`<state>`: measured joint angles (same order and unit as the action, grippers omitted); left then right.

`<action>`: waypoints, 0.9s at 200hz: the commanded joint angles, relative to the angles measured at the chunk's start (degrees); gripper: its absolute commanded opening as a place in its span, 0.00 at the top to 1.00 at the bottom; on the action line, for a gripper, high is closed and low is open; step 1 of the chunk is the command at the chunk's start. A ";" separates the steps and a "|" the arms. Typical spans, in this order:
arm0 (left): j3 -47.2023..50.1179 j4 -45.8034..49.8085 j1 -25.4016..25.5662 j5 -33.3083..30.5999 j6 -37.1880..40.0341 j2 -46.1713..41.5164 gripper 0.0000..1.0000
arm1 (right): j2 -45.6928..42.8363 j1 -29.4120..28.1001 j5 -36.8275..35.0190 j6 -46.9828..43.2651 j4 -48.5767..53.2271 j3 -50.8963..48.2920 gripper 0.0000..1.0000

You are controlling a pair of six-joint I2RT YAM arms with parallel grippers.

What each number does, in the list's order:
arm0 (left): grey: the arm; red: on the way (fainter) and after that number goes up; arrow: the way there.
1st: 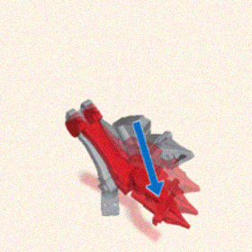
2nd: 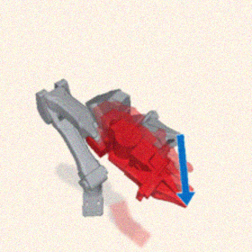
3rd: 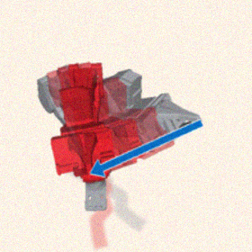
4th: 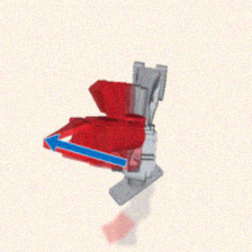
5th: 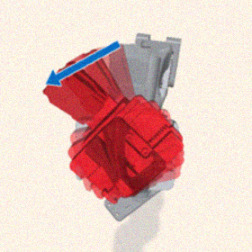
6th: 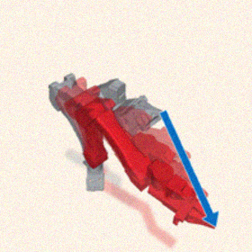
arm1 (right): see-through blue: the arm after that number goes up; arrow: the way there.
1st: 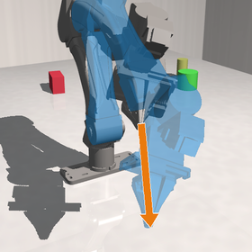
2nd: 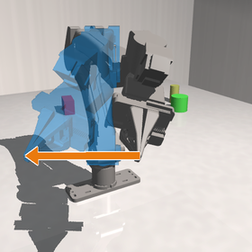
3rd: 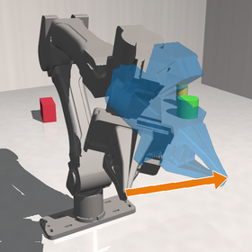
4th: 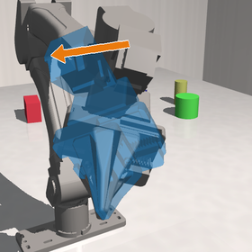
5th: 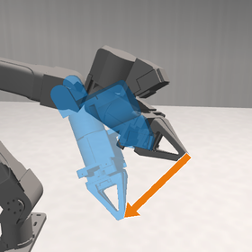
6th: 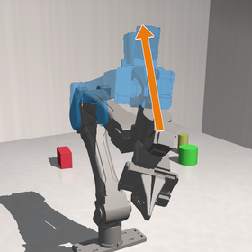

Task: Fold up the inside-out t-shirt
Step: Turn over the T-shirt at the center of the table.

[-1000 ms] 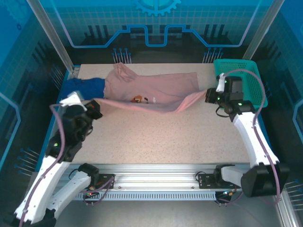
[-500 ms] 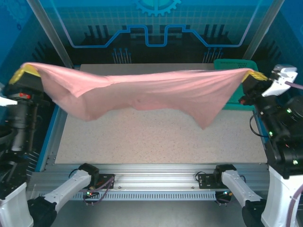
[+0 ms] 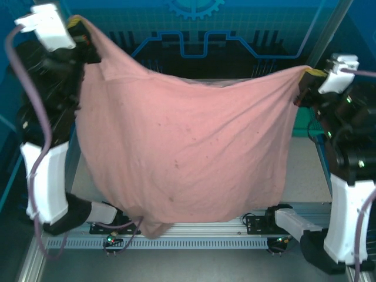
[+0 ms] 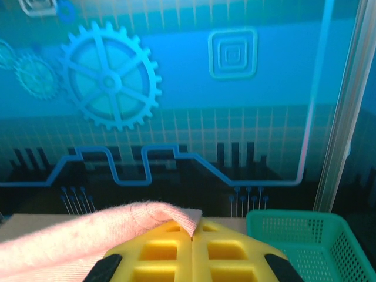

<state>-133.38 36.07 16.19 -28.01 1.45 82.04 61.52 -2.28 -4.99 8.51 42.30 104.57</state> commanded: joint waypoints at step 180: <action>4.19 0.77 -2.97 8.63 -5.12 -17.29 1.00 | -7.94 -0.26 1.85 0.25 4.36 3.77 1.00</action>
<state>-128.40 40.05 13.76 -21.10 -2.90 65.21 54.98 -2.28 -1.19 9.15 45.28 106.94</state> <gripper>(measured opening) 0.045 0.046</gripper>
